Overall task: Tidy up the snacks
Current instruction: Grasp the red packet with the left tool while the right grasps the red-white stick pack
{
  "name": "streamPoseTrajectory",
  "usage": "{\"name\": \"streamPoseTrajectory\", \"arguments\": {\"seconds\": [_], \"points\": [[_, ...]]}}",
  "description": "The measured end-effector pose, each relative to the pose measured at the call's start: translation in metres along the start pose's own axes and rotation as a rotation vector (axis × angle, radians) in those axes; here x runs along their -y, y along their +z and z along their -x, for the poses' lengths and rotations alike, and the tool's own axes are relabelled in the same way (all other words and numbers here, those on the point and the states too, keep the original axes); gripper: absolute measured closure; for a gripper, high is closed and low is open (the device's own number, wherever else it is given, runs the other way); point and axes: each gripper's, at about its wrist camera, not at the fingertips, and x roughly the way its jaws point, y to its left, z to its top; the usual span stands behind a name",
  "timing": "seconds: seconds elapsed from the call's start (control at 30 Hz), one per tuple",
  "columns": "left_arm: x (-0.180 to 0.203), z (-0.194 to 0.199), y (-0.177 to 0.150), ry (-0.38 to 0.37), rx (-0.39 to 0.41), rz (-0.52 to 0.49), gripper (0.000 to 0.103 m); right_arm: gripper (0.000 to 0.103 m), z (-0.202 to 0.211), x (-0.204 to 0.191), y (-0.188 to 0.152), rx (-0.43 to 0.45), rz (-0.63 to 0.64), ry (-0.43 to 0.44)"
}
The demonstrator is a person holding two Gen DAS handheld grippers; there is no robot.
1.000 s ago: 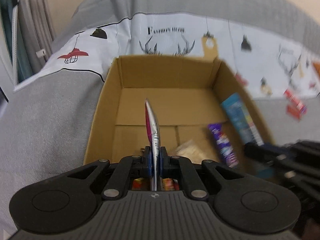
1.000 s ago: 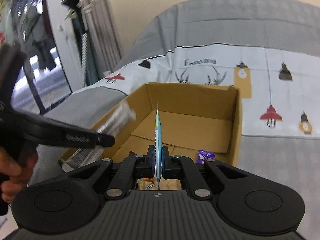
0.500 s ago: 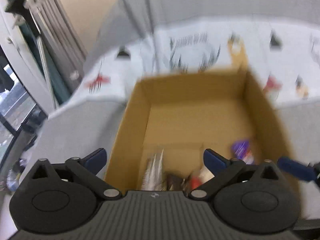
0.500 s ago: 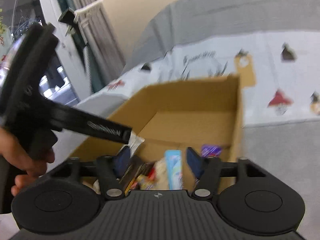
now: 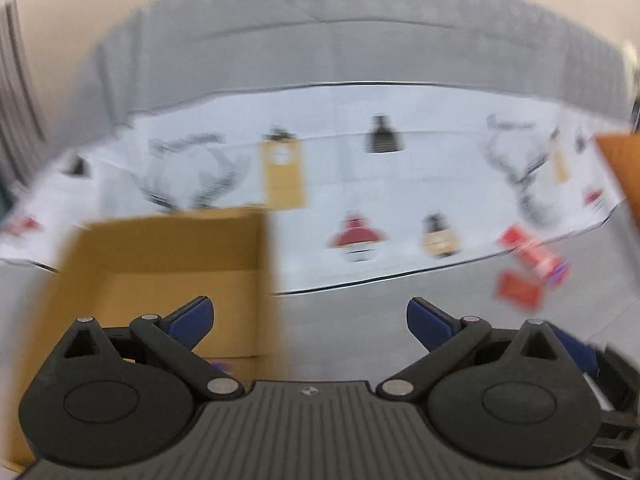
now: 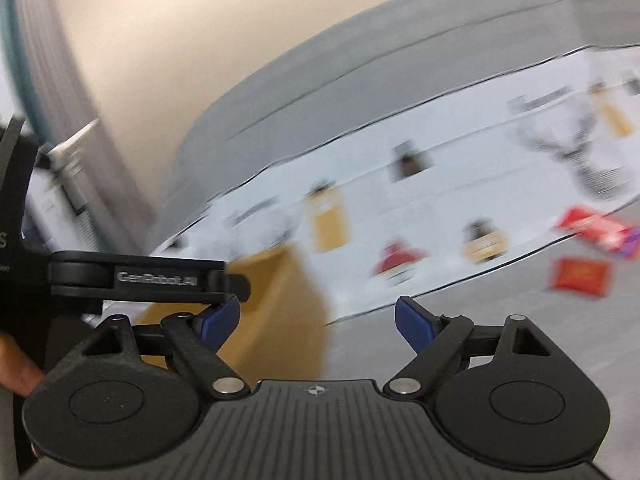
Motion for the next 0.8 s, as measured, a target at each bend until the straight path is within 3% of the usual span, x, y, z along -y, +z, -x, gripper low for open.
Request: {"name": "streamPoseTrajectory", "arguments": {"seconds": [0.17,0.33,0.43,0.5,0.63,0.8], "points": [[0.070,-0.034,0.009,-0.048,-0.016,-0.031,0.000,0.016,0.017,0.074,0.023,0.032,-0.046,-0.137],[0.127,-0.081,0.008,-0.151,-0.060,-0.089,0.000,0.016,0.020,0.167,0.044,0.078,-0.190,-0.216],[0.149,-0.114,0.004,-0.206,-0.120,-0.091,0.000,0.016,0.017,0.209,0.050,0.073,-0.201,-0.303],[0.164,-0.140,0.000,-0.262,-0.173,-0.084,0.000,0.017,0.010,0.228,0.055,0.059,-0.178,-0.332],[0.192,-0.192,-0.008,-0.338,-0.282,-0.070,0.000,0.017,-0.021,0.244,0.060,0.011,-0.013,-0.340],[0.209,-0.246,-0.006,-0.366,-0.370,0.144,0.000,0.021,-0.066,0.261,0.055,-0.016,0.133,-0.329]]}}
